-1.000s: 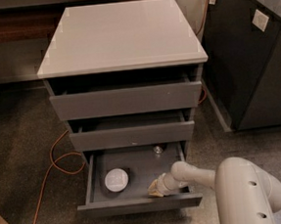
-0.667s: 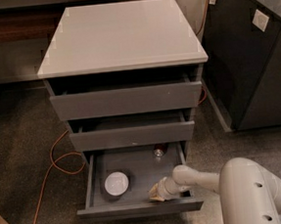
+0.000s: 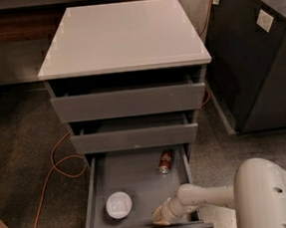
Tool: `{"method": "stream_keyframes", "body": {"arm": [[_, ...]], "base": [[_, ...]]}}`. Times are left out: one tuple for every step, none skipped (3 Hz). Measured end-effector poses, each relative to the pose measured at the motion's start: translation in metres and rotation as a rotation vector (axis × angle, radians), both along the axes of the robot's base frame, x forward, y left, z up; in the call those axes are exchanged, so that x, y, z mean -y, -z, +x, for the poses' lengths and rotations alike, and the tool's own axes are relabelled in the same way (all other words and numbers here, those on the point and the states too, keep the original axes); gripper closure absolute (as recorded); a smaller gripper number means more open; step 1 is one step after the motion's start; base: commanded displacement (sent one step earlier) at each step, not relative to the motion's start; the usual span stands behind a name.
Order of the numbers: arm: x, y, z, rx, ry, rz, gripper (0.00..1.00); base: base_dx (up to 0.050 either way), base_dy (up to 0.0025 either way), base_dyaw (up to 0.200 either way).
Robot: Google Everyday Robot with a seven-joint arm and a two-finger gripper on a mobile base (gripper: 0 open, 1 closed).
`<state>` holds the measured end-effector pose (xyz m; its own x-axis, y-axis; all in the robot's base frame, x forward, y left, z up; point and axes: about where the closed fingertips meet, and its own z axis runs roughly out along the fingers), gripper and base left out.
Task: Pick coke can from bottom drawer and place on counter
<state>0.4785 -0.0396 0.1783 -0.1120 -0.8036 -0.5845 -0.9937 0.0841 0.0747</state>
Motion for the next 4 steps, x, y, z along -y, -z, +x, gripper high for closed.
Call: {"method": "stream_keyframes", "body": {"arm": [[-0.002,-0.002,-0.007,-0.004,-0.009,0.004,1.00],[-0.007,-0.006,-0.025,-0.015,-0.034,0.011,1.00],[-0.008,-0.008,-0.031,-0.016,-0.041,0.011,1.00],[-0.001,-0.017,-0.026,0.006,-0.036,-0.017,0.98]], "base": [[0.000,0.00000,0.000],[0.000,0.00000,0.000],[0.000,0.00000,0.000],[0.000,0.00000,0.000]]}}
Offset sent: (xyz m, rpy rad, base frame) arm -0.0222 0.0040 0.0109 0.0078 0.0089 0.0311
